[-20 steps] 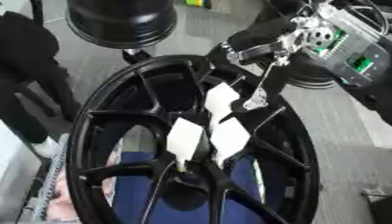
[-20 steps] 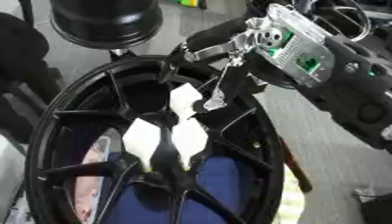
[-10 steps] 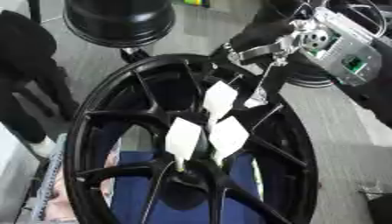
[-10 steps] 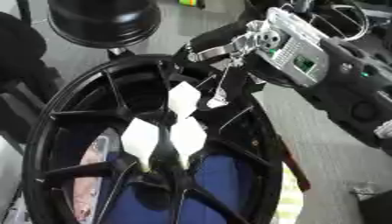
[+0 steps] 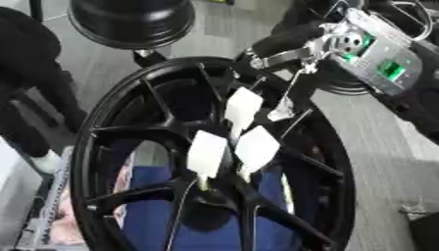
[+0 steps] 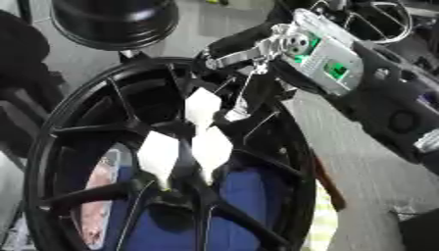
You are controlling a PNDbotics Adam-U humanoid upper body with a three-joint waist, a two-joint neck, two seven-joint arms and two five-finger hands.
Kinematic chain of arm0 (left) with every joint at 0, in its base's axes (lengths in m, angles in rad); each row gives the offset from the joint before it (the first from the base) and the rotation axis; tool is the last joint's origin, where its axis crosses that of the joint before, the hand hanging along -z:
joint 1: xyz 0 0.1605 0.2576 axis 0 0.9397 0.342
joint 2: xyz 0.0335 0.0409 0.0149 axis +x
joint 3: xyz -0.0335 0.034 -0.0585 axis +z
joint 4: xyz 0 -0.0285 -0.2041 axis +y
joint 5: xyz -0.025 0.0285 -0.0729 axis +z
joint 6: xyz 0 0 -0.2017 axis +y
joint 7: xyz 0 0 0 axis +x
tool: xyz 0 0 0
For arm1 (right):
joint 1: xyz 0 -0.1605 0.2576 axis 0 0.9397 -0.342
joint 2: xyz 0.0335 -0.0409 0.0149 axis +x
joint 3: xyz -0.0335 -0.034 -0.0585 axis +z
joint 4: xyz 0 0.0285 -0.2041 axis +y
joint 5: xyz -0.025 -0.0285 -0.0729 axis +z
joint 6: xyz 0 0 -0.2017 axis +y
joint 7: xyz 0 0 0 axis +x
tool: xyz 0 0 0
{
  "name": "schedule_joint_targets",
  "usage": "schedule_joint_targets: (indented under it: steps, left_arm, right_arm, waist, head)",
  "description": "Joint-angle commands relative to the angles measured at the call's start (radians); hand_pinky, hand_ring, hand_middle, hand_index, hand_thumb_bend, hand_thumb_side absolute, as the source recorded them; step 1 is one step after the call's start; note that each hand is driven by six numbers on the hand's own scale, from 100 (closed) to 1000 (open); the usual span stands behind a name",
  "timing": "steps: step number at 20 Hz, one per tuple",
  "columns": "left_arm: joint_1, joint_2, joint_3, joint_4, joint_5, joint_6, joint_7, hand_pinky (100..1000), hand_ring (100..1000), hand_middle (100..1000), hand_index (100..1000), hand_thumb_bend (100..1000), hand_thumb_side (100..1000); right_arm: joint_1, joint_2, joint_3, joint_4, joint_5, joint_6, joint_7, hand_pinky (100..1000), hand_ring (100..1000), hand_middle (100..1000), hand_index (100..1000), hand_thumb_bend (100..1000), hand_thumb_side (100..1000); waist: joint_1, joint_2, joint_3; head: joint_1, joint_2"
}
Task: Pull the pin out of the wheel hub.
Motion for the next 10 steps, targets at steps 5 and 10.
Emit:
schedule_joint_targets:
  steps: [5,10]
  left_arm:
    - [-0.007,0.018,0.015,-0.017,-0.001,0.0,0.007,757,813,727,835,197,605]
    - [-0.007,0.017,0.015,-0.017,0.0,0.001,0.008,757,813,725,833,196,610]
  right_arm:
    - [-0.012,-0.016,-0.002,0.004,-0.005,-0.121,0.102,906,878,818,878,281,209]
    - [-0.006,-0.018,-0.006,0.008,0.007,-0.125,0.102,897,850,745,814,260,160]
  waist:
    - [0.006,-0.021,0.003]
    - [0.005,-0.02,0.004]
  head:
    - [-0.006,0.01]
    - [-0.007,0.008]
